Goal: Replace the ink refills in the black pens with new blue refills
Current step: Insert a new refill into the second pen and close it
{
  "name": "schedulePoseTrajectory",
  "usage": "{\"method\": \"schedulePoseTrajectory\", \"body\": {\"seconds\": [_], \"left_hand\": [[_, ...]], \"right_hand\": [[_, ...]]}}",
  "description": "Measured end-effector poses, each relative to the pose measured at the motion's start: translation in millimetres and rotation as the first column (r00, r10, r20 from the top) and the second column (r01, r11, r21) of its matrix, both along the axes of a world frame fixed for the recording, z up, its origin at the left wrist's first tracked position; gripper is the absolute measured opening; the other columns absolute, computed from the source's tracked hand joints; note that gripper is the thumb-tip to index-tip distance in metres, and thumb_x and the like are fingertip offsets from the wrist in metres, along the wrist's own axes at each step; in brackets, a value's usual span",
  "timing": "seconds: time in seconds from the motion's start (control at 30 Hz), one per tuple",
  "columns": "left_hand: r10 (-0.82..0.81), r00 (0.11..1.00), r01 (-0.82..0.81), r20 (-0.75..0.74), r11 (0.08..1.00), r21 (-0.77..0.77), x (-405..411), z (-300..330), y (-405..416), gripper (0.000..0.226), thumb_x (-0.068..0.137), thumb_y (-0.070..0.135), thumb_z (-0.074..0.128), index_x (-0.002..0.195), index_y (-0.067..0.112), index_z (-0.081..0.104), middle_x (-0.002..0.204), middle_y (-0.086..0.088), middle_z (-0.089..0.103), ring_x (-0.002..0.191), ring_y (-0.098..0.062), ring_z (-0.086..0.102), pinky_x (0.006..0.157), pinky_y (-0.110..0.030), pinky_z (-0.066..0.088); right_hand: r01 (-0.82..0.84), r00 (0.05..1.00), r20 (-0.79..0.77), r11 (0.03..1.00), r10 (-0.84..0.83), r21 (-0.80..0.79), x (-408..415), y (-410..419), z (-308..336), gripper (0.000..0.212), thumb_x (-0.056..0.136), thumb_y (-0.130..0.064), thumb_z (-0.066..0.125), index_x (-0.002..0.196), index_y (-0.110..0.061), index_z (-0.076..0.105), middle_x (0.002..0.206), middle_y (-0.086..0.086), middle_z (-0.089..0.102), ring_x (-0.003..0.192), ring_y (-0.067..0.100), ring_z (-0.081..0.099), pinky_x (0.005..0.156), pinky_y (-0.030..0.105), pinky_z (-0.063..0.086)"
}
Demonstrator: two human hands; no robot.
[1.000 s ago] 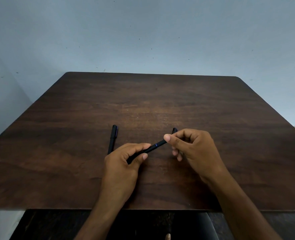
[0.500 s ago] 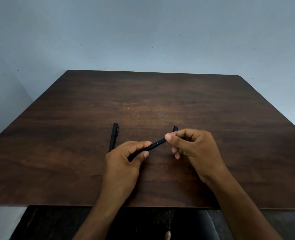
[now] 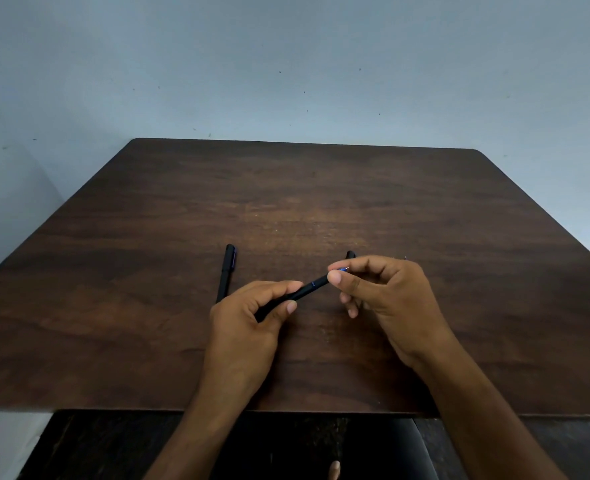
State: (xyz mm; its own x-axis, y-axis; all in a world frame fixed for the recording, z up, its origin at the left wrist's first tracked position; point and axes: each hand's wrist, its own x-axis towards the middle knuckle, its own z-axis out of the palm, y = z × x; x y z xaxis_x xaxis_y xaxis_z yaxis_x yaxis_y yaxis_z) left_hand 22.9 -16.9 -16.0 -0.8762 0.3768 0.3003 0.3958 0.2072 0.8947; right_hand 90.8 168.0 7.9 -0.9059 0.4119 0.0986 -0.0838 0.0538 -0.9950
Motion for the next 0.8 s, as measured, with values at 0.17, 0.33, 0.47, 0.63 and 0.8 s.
{"method": "schedulePoseTrajectory", "body": {"seconds": [0.17, 0.33, 0.47, 0.63, 0.8], "left_hand": [[0.006, 1.000, -0.006, -0.011, 1.000, -0.017, 0.5, 1.2, -0.2, 0.034, 0.085, 0.005, 0.076, 0.103, 0.034, 0.077, 0.098, 0.023, 0.075, 0.100, 0.009, 0.066, 0.089, -0.006, 0.046], [0.001, 1.000, -0.001, -0.008, 1.000, -0.008, 1.6, 2.0, -0.4, 0.035, 0.086, 0.005, 0.076, 0.103, 0.035, 0.076, 0.101, 0.026, 0.074, 0.101, 0.009, 0.066, 0.089, -0.005, 0.045], [0.011, 1.000, -0.011, -0.013, 1.000, -0.006, 0.8, 0.2, -0.1, 0.034, 0.084, 0.004, 0.077, 0.103, 0.033, 0.078, 0.098, 0.022, 0.075, 0.099, 0.009, 0.067, 0.088, -0.005, 0.046], [0.012, 1.000, -0.012, -0.016, 1.000, -0.002, 0.3, -0.3, -0.7, 0.032, 0.083, 0.004, 0.078, 0.103, 0.030, 0.079, 0.098, 0.020, 0.076, 0.099, 0.008, 0.067, 0.088, -0.007, 0.047], [0.038, 0.999, -0.038, -0.001, 0.999, 0.029, -1.2, -1.3, -1.6, 0.032, 0.080, 0.002, 0.080, 0.099, 0.029, 0.081, 0.094, 0.019, 0.077, 0.095, 0.006, 0.069, 0.086, -0.008, 0.048]], "right_hand": [[0.075, 0.997, 0.024, 0.991, -0.078, 0.111, -1.7, -1.9, -3.8, 0.024, 0.075, -0.043, 0.081, 0.084, -0.021, 0.078, 0.061, 0.008, 0.070, 0.049, 0.020, 0.056, 0.051, 0.026, 0.049], [-0.028, 0.999, -0.049, 0.993, 0.022, -0.111, 1.0, 1.2, -1.9, 0.031, 0.077, -0.029, 0.084, 0.104, -0.016, 0.078, 0.078, 0.005, 0.069, 0.064, 0.022, 0.059, 0.054, 0.031, 0.048], [-0.018, 1.000, -0.024, 0.998, 0.016, -0.065, 2.9, 2.7, -3.9, 0.025, 0.079, -0.030, 0.080, 0.099, -0.015, 0.080, 0.068, 0.007, 0.067, 0.063, 0.026, 0.056, 0.057, 0.029, 0.048], [0.048, 0.999, -0.004, 0.999, -0.048, -0.013, 2.8, 1.6, -2.3, 0.025, 0.076, -0.033, 0.080, 0.095, -0.017, 0.081, 0.068, 0.010, 0.072, 0.061, 0.026, 0.059, 0.059, 0.031, 0.051], [0.093, 0.995, -0.023, 0.996, -0.093, -0.003, 2.2, -4.4, -0.5, 0.028, 0.069, -0.035, 0.081, 0.087, -0.014, 0.082, 0.066, 0.011, 0.073, 0.058, 0.018, 0.063, 0.053, 0.024, 0.052]]}}
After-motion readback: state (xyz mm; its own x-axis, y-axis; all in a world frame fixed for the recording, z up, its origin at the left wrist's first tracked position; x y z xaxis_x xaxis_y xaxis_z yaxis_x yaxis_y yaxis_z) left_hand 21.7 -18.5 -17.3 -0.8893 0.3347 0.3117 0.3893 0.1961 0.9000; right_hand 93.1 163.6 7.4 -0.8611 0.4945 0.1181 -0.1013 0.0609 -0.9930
